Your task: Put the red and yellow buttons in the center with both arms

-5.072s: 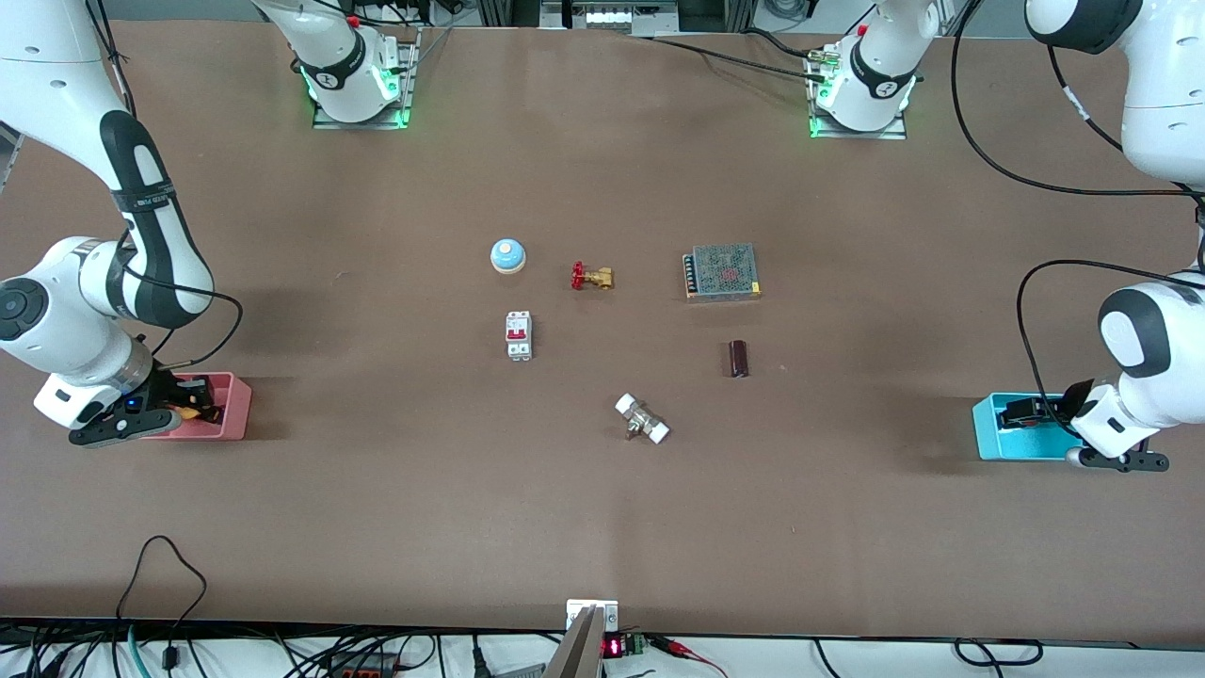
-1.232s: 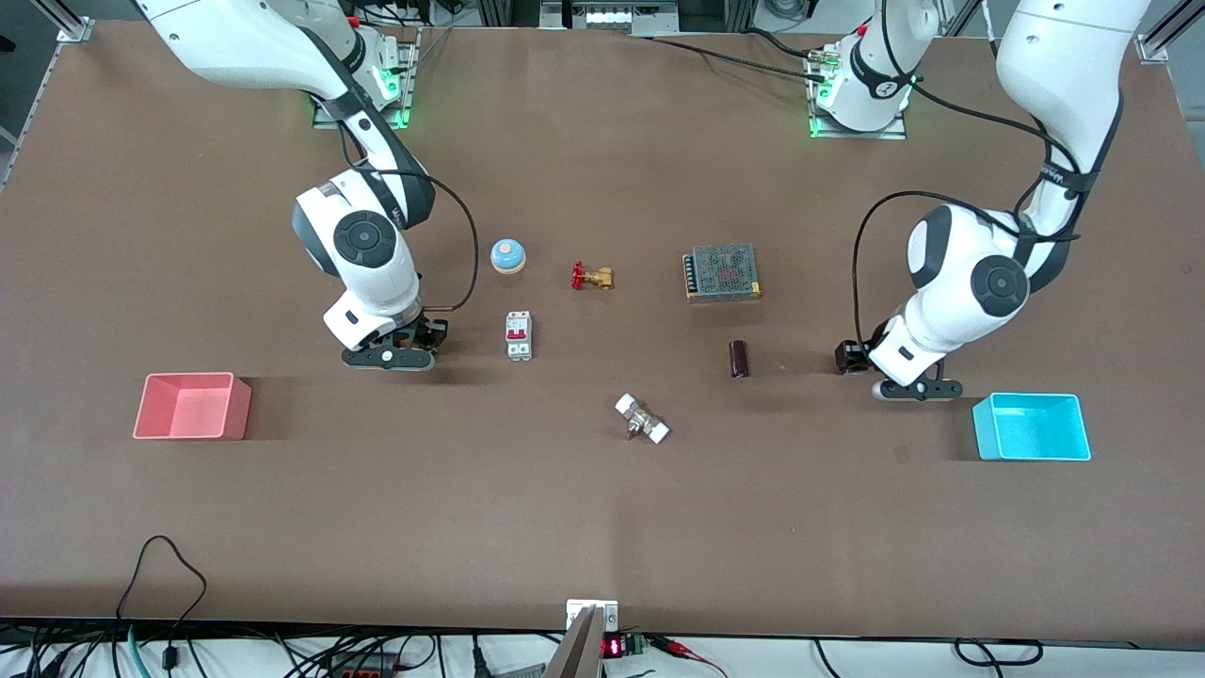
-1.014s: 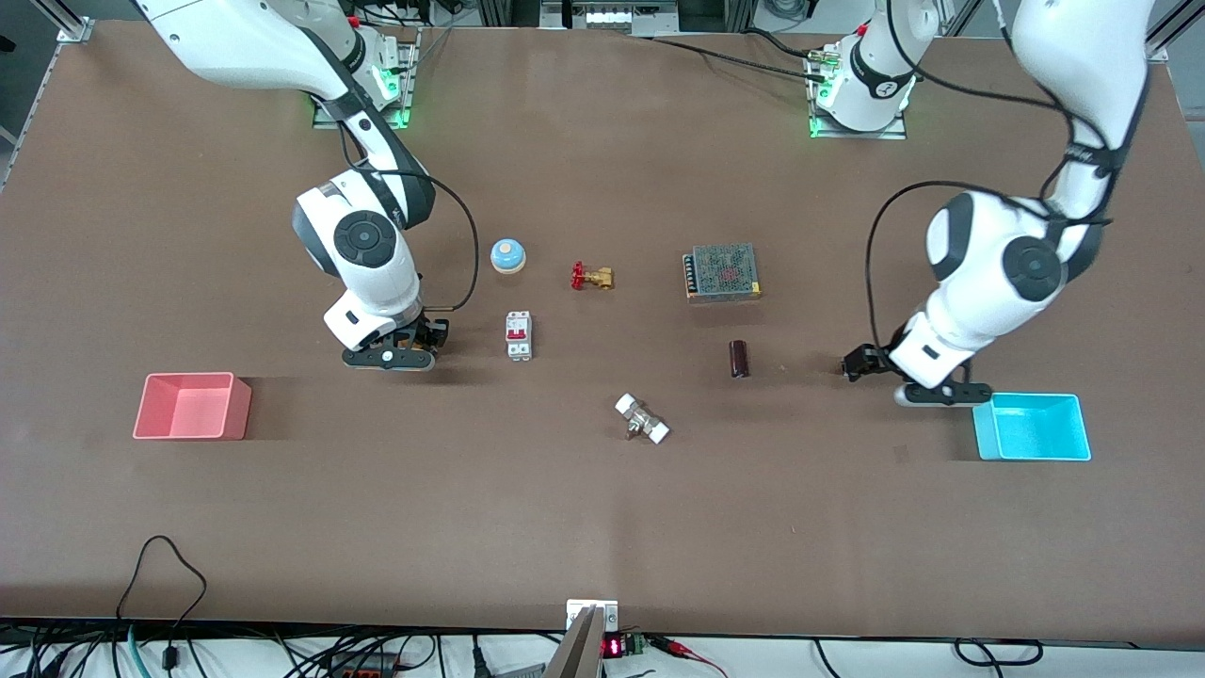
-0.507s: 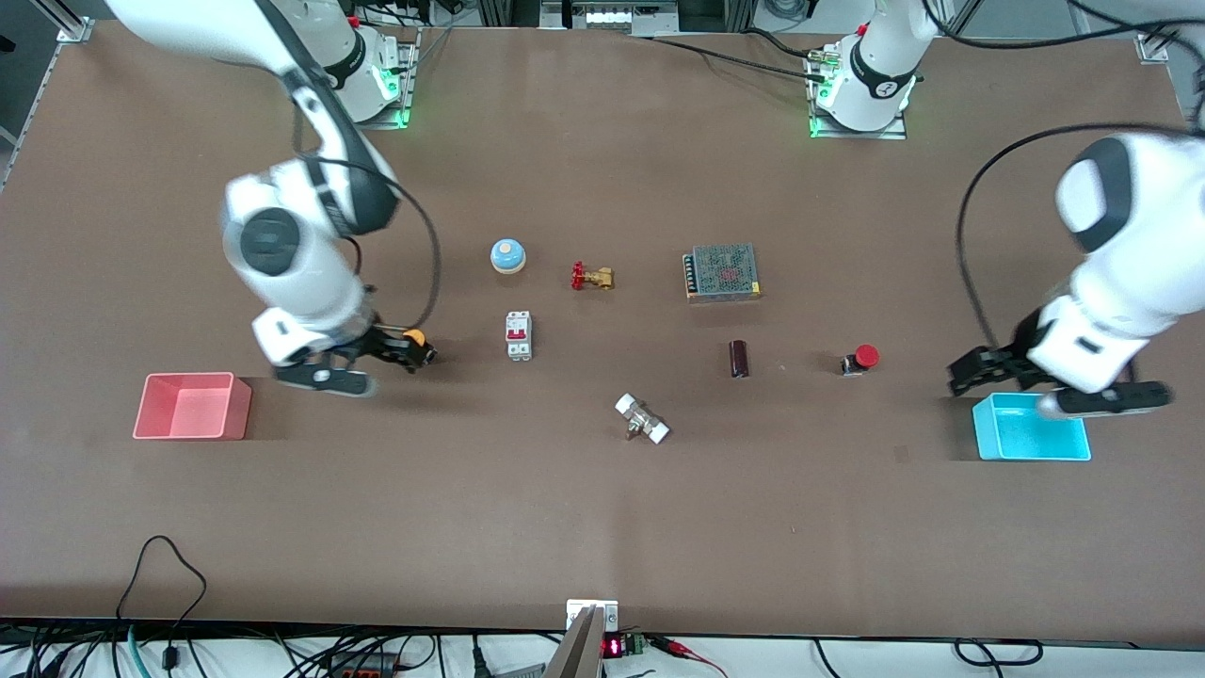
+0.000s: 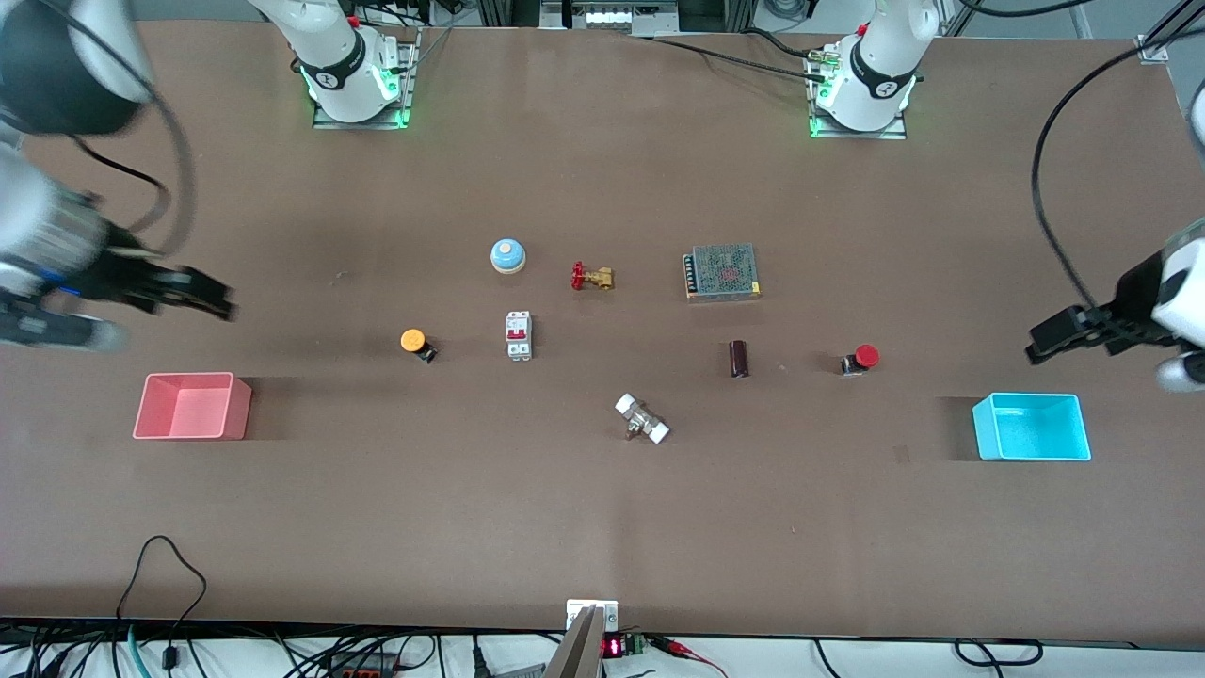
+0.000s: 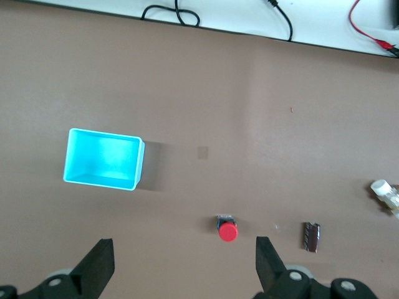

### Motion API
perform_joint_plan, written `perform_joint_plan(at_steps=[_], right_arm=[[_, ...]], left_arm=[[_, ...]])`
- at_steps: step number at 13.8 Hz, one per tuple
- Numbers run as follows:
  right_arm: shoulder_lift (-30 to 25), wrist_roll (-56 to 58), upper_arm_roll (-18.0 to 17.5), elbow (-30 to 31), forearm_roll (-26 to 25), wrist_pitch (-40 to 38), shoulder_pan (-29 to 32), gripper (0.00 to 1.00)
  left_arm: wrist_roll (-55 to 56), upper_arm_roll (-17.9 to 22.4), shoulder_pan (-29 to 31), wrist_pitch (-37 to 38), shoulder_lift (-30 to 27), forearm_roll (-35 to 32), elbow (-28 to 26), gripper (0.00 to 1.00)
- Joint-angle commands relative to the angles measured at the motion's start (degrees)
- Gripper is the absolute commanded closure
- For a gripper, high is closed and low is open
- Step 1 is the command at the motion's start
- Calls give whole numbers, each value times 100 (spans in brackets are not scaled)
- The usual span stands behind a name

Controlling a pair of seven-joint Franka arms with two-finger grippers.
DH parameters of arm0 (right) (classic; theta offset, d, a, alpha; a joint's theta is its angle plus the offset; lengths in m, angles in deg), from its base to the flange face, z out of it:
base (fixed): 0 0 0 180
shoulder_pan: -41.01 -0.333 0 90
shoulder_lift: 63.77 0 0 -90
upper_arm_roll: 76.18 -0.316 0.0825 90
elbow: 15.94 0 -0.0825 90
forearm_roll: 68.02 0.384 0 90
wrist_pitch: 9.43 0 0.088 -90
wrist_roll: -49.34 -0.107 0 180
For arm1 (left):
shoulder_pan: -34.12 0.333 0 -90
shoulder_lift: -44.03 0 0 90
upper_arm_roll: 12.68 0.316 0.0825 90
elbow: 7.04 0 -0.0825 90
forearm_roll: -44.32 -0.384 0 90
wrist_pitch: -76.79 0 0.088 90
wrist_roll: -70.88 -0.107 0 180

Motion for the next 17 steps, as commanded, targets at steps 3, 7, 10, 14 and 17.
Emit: perform_joint_plan(at_steps=[3,7,10,14,17], right_arm=[[-525,813,217,182,18,-797,-44,0],[-700,902,340,480,9,-806,-36,0],[-718,902,340,499,0,-797,-18,0],[-718,894,305,490,0,-806,-27,0],[-718,894,305,481,0,-754,-18,0]], left_arm=[[-269,803,-689,194,-279,72,-351,0],[-260,787,-602,246,-429,336,-414,0],[-260,752,-611,405,-552,292,-422,0],[-548,751,-637,791,-605,257,-431,0],[-559,751,-620,783,-605,257,-423,0]])
